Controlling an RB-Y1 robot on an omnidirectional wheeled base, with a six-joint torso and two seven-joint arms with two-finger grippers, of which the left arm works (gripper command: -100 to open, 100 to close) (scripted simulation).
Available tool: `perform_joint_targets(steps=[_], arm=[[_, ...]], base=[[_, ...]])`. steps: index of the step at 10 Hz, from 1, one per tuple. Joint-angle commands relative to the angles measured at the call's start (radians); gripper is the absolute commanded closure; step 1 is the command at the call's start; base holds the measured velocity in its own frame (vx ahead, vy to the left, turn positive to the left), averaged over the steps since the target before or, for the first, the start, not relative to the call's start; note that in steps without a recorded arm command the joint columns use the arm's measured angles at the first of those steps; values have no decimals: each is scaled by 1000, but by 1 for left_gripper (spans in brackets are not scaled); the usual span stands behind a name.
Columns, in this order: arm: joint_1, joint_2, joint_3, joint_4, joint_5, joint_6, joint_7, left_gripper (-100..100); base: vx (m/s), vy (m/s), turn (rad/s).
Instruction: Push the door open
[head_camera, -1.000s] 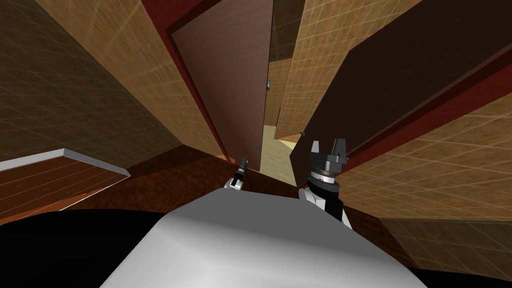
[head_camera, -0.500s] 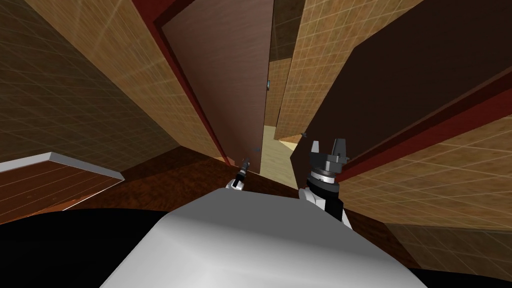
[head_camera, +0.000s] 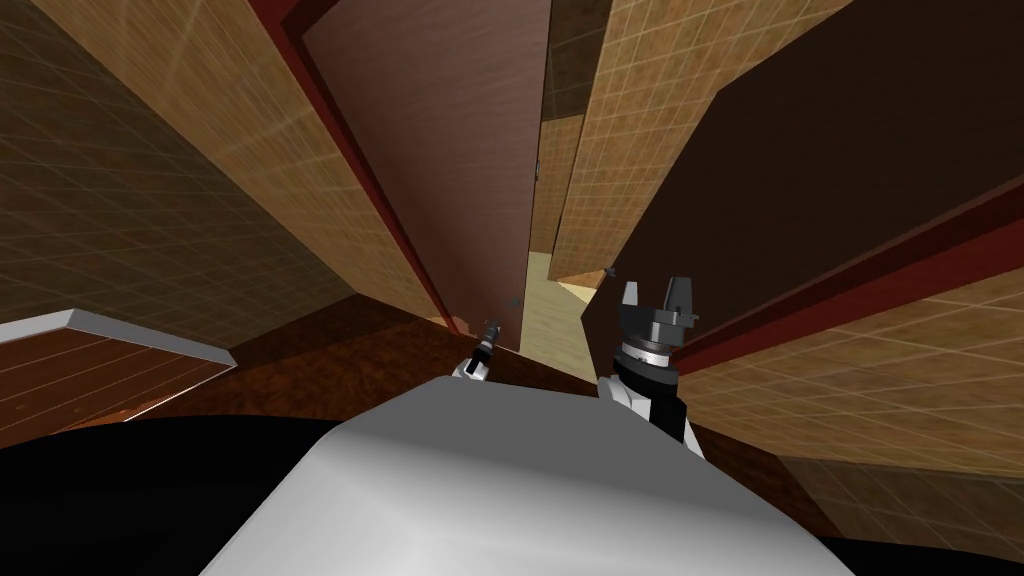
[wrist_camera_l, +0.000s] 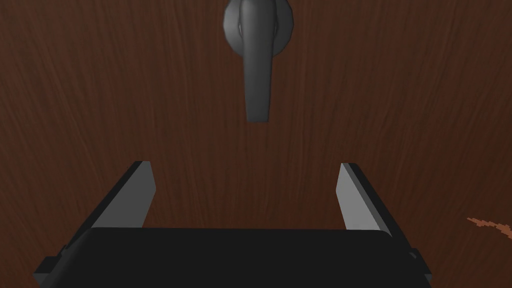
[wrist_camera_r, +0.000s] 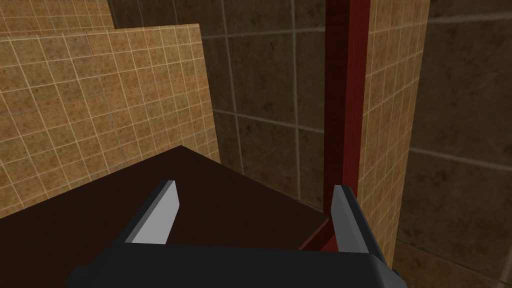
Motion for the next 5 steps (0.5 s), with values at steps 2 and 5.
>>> perform_joint_targets(steps=[2, 5], arm=[[4, 17, 2, -4, 2, 0, -2, -100], [1, 22, 8, 2, 6, 0, -6, -100]], base=[[164, -44, -23], [194, -45, -24]])
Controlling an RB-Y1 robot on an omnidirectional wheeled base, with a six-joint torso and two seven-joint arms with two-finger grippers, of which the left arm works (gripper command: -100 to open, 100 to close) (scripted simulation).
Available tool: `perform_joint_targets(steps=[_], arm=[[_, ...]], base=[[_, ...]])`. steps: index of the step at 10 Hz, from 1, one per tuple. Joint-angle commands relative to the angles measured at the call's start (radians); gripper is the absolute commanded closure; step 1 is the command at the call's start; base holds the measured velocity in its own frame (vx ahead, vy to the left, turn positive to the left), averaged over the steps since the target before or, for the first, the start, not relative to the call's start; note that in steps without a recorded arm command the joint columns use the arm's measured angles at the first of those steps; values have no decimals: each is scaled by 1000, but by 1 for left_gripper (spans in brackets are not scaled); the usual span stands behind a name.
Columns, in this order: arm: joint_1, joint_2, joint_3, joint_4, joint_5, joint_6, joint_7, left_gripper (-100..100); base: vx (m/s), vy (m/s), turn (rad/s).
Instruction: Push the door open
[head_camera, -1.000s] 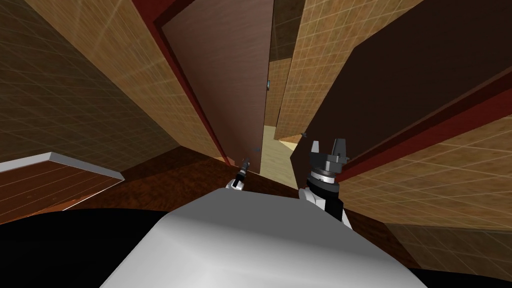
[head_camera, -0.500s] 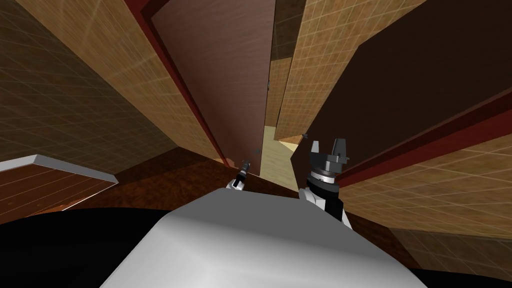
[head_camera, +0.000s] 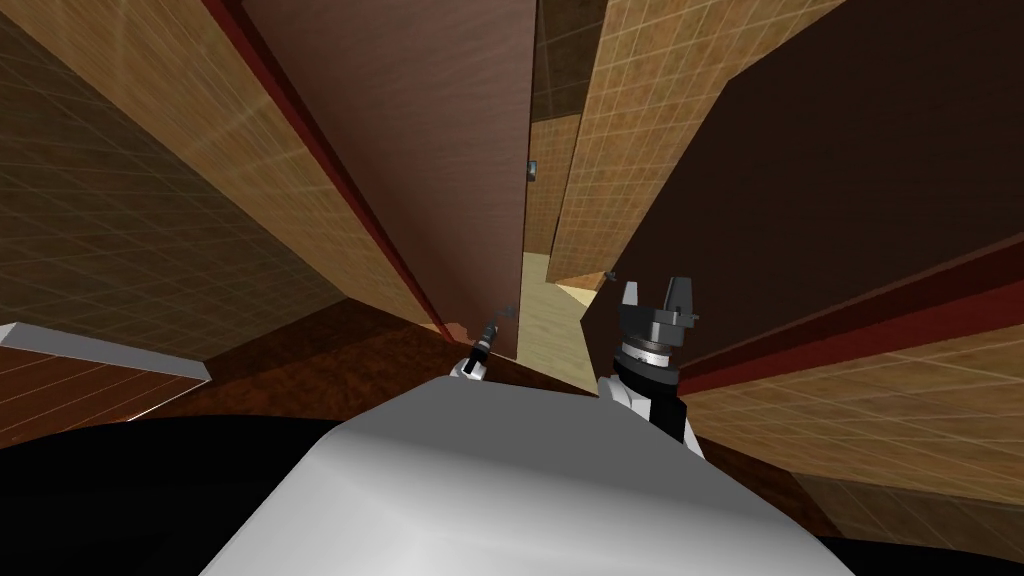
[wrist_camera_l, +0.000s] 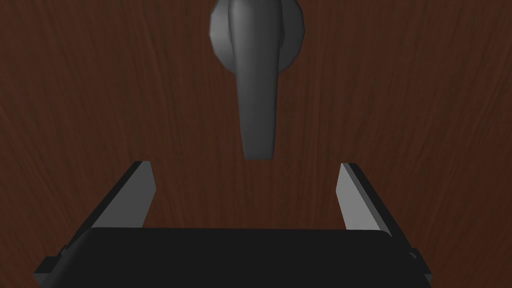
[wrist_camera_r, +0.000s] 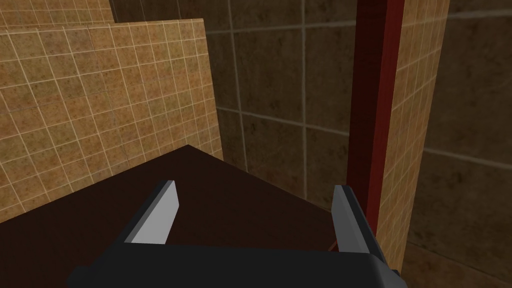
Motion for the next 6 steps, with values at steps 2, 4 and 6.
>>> perform_joint_targets(steps=[2, 4, 6], arm=[[-3, -7, 5, 6, 3, -2, -4, -100], [-5, -22, 9, 10, 6, -3, -7, -100], [-6, -27, 10, 13, 7, -5, -7, -100]], base=[[194, -61, -27], [185, -21, -24], [110, -33, -11]])
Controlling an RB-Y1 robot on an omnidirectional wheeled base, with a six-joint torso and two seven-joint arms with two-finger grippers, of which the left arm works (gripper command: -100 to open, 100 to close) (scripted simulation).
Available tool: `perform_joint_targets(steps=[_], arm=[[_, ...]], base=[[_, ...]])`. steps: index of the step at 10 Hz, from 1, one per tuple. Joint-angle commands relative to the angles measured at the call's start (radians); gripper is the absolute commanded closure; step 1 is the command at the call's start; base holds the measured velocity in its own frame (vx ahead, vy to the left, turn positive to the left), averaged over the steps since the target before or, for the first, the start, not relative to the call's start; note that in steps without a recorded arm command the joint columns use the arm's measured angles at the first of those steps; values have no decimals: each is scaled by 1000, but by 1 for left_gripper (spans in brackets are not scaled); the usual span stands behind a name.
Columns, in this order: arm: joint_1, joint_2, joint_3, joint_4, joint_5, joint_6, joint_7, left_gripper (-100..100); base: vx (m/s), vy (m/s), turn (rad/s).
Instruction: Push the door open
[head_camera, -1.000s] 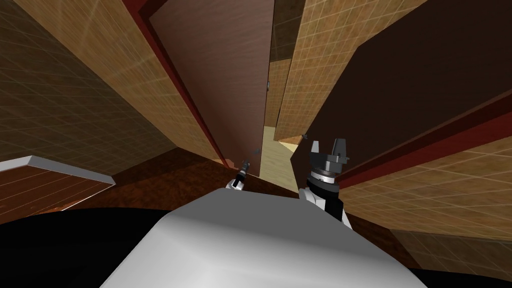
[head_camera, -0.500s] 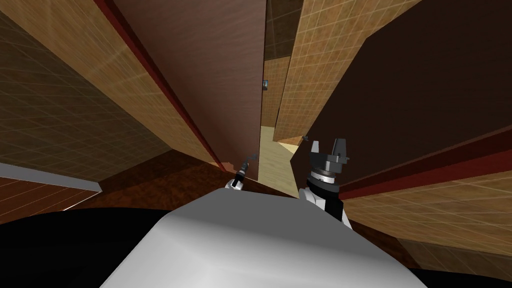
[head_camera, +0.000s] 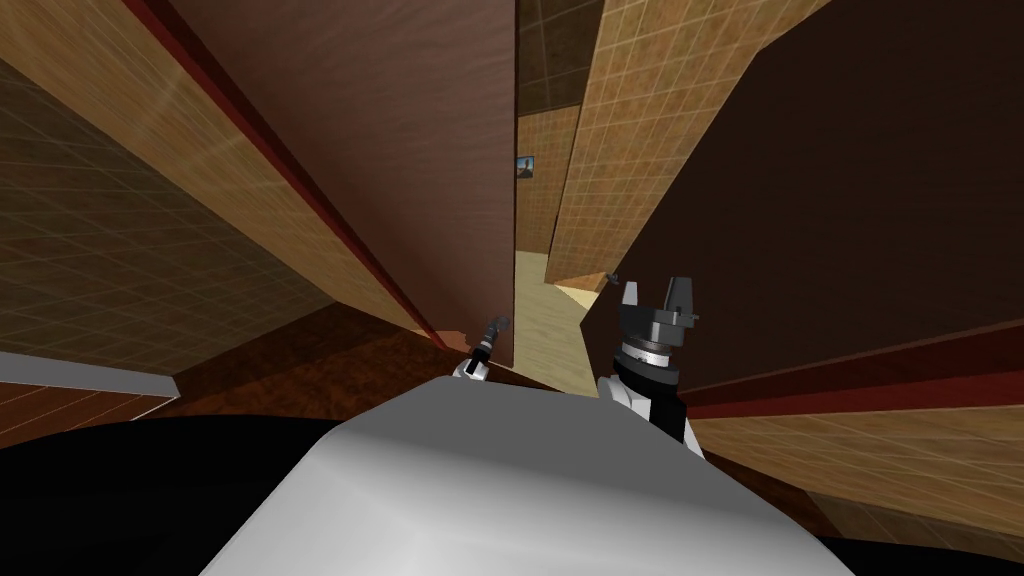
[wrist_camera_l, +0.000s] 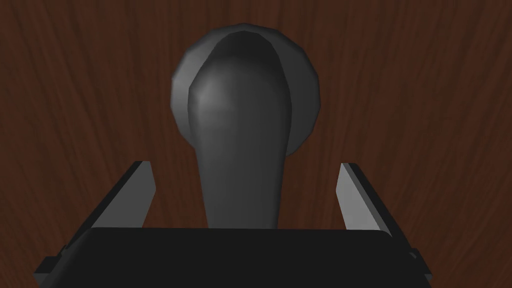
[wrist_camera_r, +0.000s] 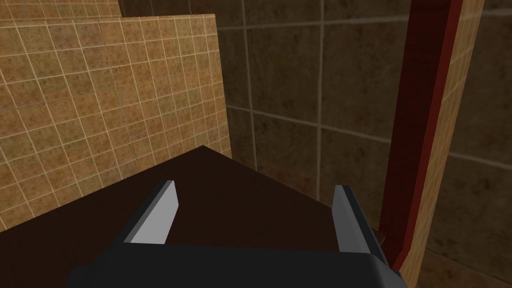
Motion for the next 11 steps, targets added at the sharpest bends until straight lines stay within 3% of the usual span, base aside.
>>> perform_joint_targets(steps=[1, 6, 7, 11], arm=[[1, 1, 0, -1, 0, 1, 0, 100], [1, 1, 0, -1, 0, 1, 0, 100], [1, 14, 13, 1, 7, 3, -5, 100], [1, 28, 32, 2, 18, 3, -13, 100]], base=[[-8, 4, 4], [-11, 5, -1], [123, -28, 14], [142, -66, 35]])
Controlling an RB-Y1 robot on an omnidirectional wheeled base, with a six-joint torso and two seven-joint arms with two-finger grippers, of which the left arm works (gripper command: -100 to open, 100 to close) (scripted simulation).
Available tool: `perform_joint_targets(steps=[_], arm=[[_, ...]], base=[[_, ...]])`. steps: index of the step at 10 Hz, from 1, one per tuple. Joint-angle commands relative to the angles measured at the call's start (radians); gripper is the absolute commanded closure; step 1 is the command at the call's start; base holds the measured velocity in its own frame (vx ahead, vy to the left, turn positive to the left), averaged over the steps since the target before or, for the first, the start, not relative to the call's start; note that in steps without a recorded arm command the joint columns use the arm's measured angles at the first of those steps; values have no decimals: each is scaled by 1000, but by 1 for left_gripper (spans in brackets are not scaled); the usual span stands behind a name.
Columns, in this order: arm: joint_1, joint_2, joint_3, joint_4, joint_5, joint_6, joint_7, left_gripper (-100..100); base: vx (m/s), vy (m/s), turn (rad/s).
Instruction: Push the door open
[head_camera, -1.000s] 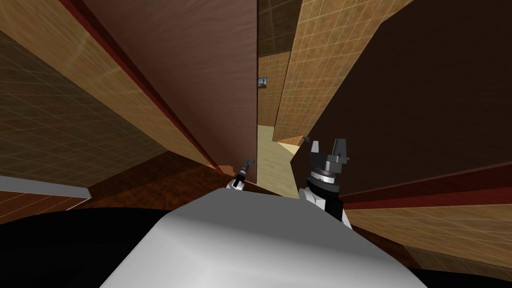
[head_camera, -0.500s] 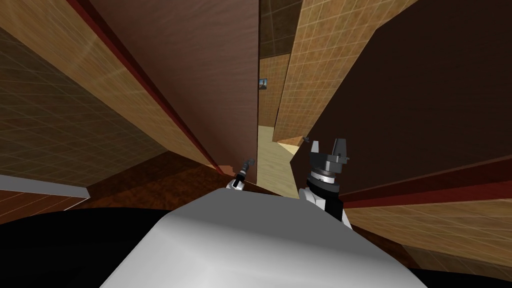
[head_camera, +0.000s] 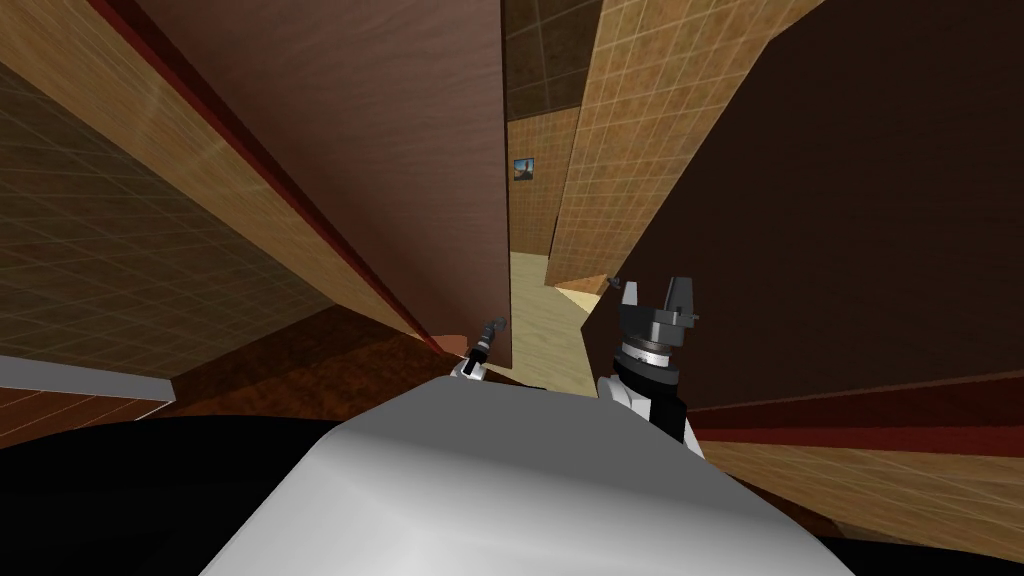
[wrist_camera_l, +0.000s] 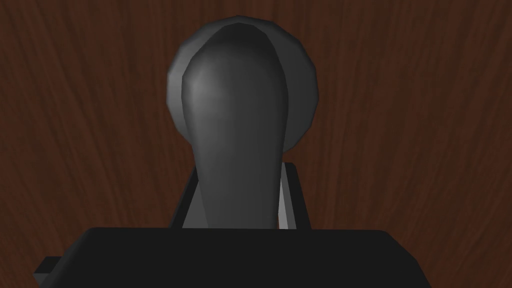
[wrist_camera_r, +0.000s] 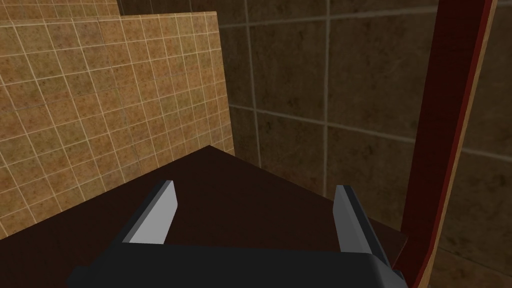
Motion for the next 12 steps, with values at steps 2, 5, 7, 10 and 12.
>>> perform_joint_targets(steps=[2, 5, 7, 10, 12], arm=[[-13, 25, 32, 11, 17, -12, -8, 100], [-13, 40, 68, 13, 38, -11, -22, 100], [-14, 46, 95, 14, 53, -11, -33, 100], [-14, 50, 122, 15, 68, -10, -44, 100], [-15, 50, 136, 31, 76, -10, -50, 100]], base=[[160, -89, 38], [194, -99, 70], [174, -131, 71], [128, -76, 56], [151, -88, 71]])
